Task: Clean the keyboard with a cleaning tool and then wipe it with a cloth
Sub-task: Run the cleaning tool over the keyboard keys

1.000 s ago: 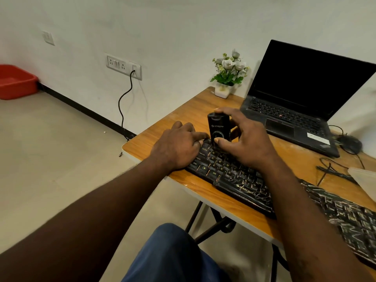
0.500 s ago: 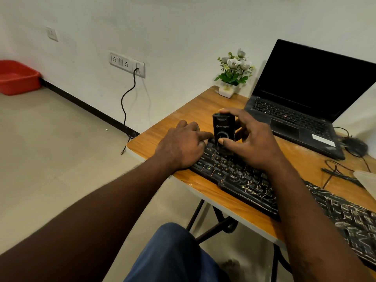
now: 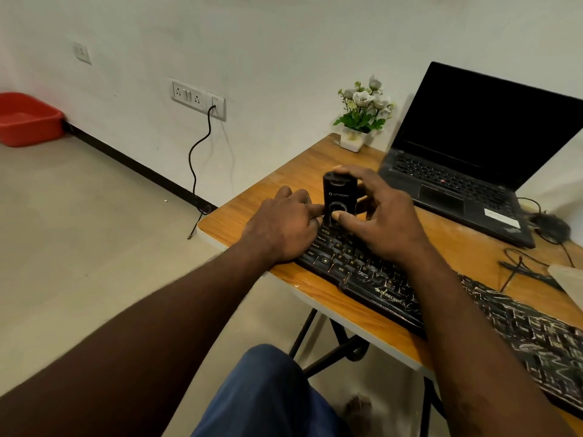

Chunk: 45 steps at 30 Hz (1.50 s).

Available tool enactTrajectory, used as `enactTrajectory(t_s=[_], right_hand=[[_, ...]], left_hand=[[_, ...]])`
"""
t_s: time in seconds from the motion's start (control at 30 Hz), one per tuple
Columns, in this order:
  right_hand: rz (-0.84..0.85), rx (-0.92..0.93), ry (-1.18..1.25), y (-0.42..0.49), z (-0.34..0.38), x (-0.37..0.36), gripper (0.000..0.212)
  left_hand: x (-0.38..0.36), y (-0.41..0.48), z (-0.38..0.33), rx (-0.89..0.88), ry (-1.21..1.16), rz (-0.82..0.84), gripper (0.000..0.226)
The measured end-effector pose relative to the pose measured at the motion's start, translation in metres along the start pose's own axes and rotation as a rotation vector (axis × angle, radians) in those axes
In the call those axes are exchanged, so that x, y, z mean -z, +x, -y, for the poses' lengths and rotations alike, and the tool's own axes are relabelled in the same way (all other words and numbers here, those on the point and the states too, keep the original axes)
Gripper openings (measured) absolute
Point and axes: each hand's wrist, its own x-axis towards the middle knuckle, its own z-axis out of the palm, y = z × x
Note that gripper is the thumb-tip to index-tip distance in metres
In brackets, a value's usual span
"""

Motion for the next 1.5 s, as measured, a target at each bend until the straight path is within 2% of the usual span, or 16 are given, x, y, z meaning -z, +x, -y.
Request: enactTrajectory(t_s=[0.17, 0.27, 0.33, 0.4, 0.53, 0.67, 0.8, 0.93, 1.07, 1.2, 1.33, 1.43, 1.5], right_hand=[[-0.038, -0.029, -0.033, 0.003, -0.002, 0.001, 0.072], [0.022, 0.000, 0.106, -0.005, 0.002, 0.005, 0.068], [-0.001, -0.024, 0.173, -0.008, 0.001, 0.010, 0.067], [-0.007, -0.032, 0.152, -0.010, 0.000, 0.011, 0.068], [0.083, 0.061, 0.156, -0.017, 0.006, 0.008, 0.069], [0.006, 0.021, 0.069, -0.013, 0.002, 0.008, 0.071], [0.086, 0.065, 0.166, -0.018, 0.004, 0.008, 0.069], [-0.009, 0.029, 0.102, -0.015, 0.004, 0.007, 0.069], [0.081, 0.042, 0.194, -0.020, 0.007, 0.010, 0.069], [-0.011, 0.007, 0.104, -0.016, 0.004, 0.011, 0.070], [0.085, 0.026, 0.199, -0.022, 0.003, 0.017, 0.068], [-0.025, -0.018, 0.139, -0.020, -0.002, 0.021, 0.068], [-0.022, -0.028, 0.100, -0.020, -0.004, 0.020, 0.068]], left_hand=[[0.000, 0.000, -0.001, 0.004, 0.002, 0.001, 0.046], [0.000, -0.001, -0.001, -0.002, 0.005, -0.001, 0.045], [0.000, -0.001, -0.001, -0.004, -0.001, 0.000, 0.045], [0.000, -0.001, 0.000, -0.005, -0.007, -0.001, 0.045], [0.002, -0.002, -0.001, -0.005, 0.008, 0.011, 0.043], [0.003, -0.002, -0.002, -0.003, -0.007, 0.006, 0.045], [0.004, -0.003, -0.003, -0.001, 0.011, 0.006, 0.041], [0.003, -0.003, -0.003, -0.001, -0.009, 0.008, 0.044], [0.004, -0.003, -0.004, -0.002, 0.002, 0.006, 0.040], [0.002, -0.002, -0.002, 0.001, -0.013, 0.004, 0.044], [0.002, -0.002, -0.002, -0.005, -0.001, 0.008, 0.042], [0.001, -0.002, -0.001, 0.000, -0.023, 0.006, 0.045], [0.001, -0.001, 0.000, 0.003, -0.023, 0.001, 0.045]])
